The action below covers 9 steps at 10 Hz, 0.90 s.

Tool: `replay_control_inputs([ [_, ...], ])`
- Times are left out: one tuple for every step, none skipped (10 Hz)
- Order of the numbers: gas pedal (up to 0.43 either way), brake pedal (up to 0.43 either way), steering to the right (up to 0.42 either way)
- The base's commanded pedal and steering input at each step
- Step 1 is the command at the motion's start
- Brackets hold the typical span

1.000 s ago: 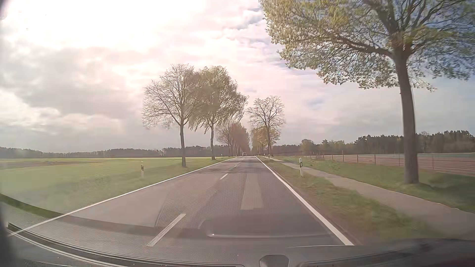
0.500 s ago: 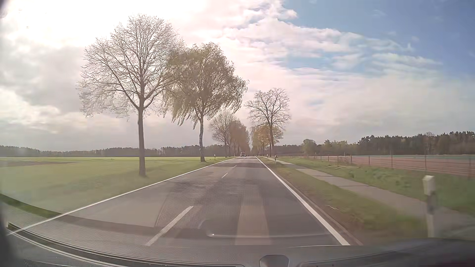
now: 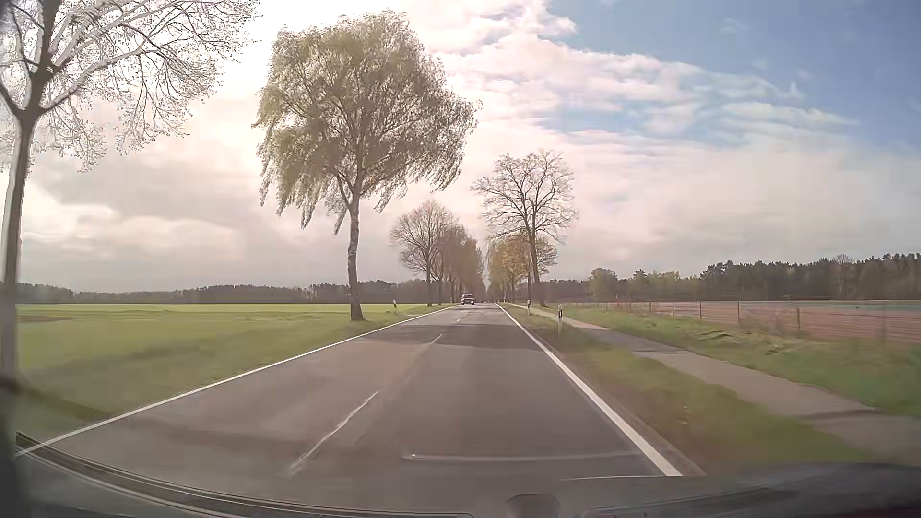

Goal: Follow the waypoints while adhering to traffic rules and regulations

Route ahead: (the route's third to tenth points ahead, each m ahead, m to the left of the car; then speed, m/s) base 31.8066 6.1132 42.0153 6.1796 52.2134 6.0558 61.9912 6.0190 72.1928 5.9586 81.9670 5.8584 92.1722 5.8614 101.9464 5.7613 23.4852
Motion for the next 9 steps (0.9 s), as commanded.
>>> replay_control_inputs([
  [0.22, 0.0, -0.002],
  [0.22, 0.0, -0.002],
  [0.22, 0.0, -0.002],
  [0.22, 0.0, -0.002],
  [0.22, 0.0, -0.002],
  [0.22, 0.0, -0.002],
  [0.22, 0.0, -0.002],
  [0.22, 0.0, -0.002],
  [0.22, 0.0, -0.002],
])
